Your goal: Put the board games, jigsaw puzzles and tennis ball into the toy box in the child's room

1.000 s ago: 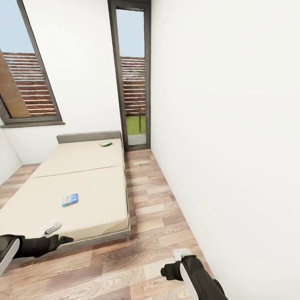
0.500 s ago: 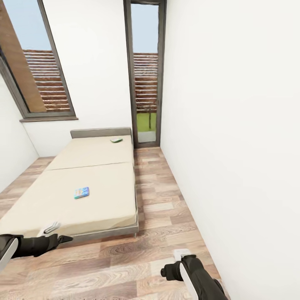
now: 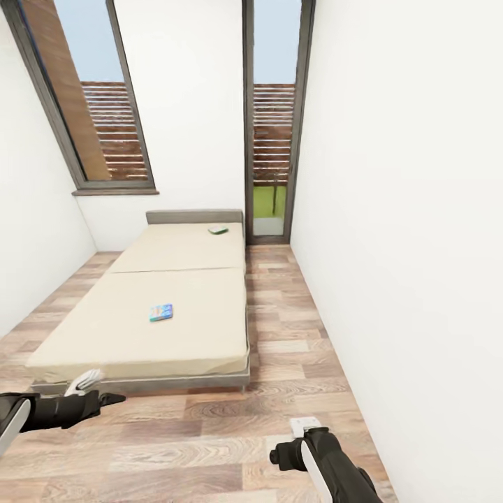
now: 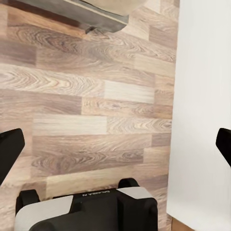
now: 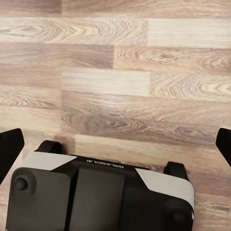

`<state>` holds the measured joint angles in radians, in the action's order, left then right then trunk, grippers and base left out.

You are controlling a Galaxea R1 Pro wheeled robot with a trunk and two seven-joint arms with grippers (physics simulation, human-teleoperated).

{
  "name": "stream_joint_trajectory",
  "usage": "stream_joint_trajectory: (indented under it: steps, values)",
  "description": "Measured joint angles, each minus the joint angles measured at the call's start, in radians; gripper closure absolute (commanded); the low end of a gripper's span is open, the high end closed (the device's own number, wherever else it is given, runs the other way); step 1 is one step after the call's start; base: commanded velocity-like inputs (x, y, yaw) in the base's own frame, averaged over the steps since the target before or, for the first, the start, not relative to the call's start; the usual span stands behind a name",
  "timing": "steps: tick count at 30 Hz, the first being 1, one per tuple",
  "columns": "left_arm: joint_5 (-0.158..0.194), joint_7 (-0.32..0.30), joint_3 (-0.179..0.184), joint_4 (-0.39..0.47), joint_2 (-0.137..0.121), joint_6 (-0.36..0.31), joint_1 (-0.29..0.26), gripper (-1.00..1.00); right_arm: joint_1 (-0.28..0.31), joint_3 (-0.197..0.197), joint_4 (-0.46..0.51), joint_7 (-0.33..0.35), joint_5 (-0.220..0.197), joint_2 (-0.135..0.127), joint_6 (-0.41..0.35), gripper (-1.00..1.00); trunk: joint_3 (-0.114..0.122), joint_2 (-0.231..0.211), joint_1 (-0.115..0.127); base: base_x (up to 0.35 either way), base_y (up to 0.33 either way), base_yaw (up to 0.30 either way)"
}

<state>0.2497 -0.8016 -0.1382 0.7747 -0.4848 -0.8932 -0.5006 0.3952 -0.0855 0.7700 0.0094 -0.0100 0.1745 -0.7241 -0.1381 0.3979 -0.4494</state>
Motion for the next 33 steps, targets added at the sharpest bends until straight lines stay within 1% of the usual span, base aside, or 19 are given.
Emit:
stream_joint_trajectory:
  steps: [15, 26, 33]
  values:
    - [0.002, -0.007, -0.003, 0.0, 0.0, -0.001, 0.0, -1.0, 0.0, -0.016, 0.0, -0.002, 0.0, 0.0, 0.005, -1.0, -0.004, 0.0, 0.0, 0.0, 0.0, 0.269]
    - [0.0, -0.006, -0.003, 0.0, 0.0, 0.0, 0.0, -1.0, 0.0, -0.02, 0.0, -0.002, 0.0, 0.0, 0.006, -1.0, -0.004, 0.0, 0.0, 0.0, 0.0, 0.07]
    - [0.0, -0.006, -0.003, 0.0, -0.001, 0.0, 0.0, -1.0, 0.0, -0.02, 0.0, -0.002, 0.0, 0.0, 0.007, -1.0, -0.004, 0.0, 0.0, 0.0, 0.0, 0.208]
